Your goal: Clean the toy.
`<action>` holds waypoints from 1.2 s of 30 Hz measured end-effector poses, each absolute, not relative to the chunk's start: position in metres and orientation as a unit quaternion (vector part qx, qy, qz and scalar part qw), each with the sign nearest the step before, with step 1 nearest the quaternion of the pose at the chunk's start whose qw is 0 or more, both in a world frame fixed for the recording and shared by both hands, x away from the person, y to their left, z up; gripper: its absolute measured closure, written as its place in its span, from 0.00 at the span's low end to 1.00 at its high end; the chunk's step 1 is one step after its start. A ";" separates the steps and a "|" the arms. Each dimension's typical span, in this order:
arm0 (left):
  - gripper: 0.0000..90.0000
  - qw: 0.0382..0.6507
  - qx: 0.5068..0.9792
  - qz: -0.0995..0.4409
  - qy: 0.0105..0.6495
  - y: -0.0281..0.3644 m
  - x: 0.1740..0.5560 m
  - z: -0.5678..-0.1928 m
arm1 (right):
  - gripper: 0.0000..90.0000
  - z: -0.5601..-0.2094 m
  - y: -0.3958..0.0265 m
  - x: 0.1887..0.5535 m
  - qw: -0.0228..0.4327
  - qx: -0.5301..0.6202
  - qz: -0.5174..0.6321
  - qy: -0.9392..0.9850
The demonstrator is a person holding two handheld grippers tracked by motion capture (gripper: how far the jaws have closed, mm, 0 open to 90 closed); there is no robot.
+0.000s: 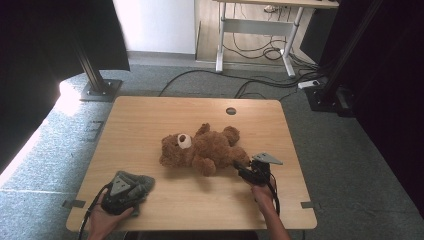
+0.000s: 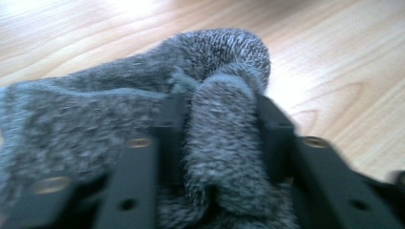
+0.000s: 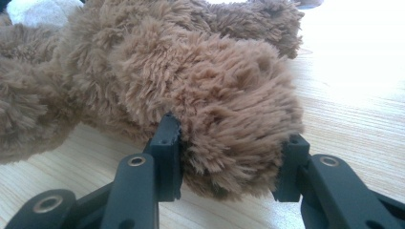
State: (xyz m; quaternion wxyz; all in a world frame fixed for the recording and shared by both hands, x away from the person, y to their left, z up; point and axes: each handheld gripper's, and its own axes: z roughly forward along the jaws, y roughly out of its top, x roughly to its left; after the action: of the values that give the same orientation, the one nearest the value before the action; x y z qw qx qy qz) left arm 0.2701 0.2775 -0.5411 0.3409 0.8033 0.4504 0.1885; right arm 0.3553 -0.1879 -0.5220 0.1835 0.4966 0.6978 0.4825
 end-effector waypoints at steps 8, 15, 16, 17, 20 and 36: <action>0.83 0.392 0.782 0.157 0.458 0.282 0.275 -0.531 | 0.61 -0.523 -0.189 0.356 0.176 0.498 0.486 0.696; 0.84 0.469 0.755 0.150 0.433 0.277 0.273 -0.505 | 0.61 -0.523 -0.188 0.353 0.171 0.498 0.488 0.696; 0.84 0.475 0.753 0.152 0.429 0.274 0.274 -0.502 | 0.61 -0.522 -0.188 0.353 0.171 0.498 0.488 0.696; 0.84 0.480 0.753 0.152 0.425 0.272 0.275 -0.499 | 0.62 -0.522 -0.188 0.353 0.171 0.497 0.489 0.696; 0.84 0.500 0.748 0.142 0.413 0.262 0.283 -0.489 | 0.62 -0.523 -0.187 0.351 0.165 0.495 0.492 0.697; 0.83 0.539 0.754 0.111 0.360 0.153 0.362 -0.452 | 0.63 -0.525 -0.181 0.349 0.161 0.484 0.499 0.701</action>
State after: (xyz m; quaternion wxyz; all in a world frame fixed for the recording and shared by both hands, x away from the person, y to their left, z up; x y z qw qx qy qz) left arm 0.3625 0.1528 -0.4525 0.5386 0.7538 0.3596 0.1108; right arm 0.3493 -0.1808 -0.5250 0.1606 0.4836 0.7009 0.4992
